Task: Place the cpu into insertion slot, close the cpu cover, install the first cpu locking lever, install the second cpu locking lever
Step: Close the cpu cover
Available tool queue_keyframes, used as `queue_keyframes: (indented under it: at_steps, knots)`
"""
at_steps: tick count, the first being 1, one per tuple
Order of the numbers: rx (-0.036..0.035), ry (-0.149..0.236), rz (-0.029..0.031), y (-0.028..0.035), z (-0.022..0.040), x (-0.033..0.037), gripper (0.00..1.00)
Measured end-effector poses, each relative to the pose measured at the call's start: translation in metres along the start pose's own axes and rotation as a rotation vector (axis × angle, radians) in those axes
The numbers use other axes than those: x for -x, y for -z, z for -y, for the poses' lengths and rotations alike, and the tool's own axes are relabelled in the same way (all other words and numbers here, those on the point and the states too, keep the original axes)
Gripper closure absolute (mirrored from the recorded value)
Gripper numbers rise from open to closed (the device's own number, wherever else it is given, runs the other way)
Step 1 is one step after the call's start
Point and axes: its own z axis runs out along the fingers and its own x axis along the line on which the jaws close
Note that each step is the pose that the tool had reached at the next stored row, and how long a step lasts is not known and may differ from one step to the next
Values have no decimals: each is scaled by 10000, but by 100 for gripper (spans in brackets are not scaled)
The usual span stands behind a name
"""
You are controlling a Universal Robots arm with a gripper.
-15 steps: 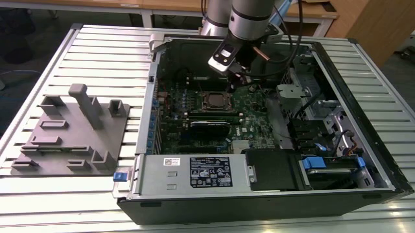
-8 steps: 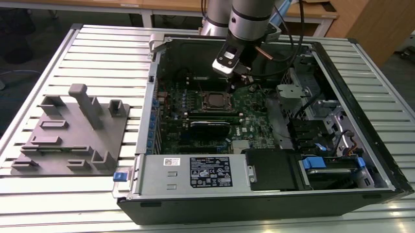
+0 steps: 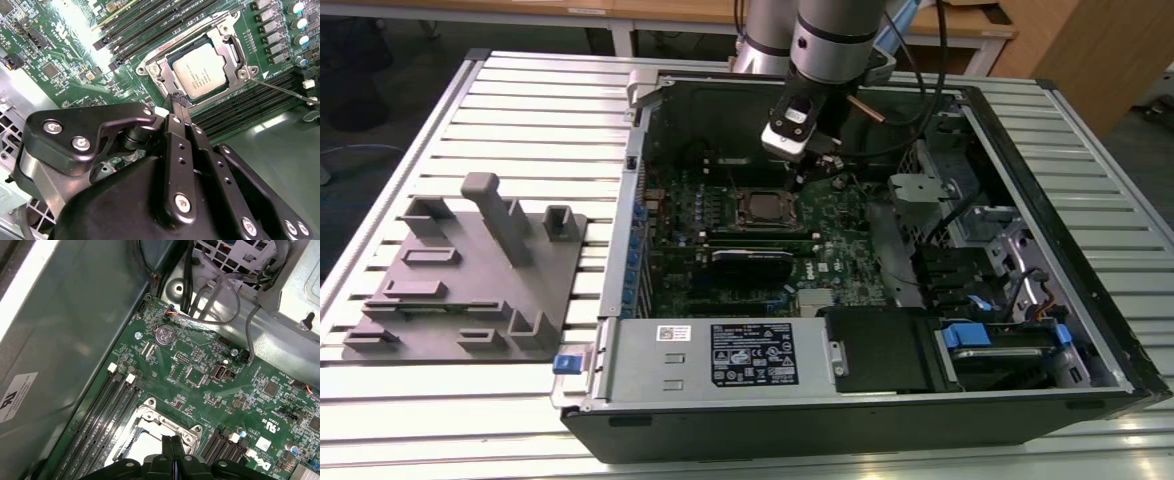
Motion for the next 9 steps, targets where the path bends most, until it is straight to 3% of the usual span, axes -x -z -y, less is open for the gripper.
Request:
queue_keyframes:
  at_steps: [3, 9]
  knots:
    - [-1, 52, 0, 0, 0, 0, 89]
    - [-13, 761, -2, -1, 0, 0, 89]
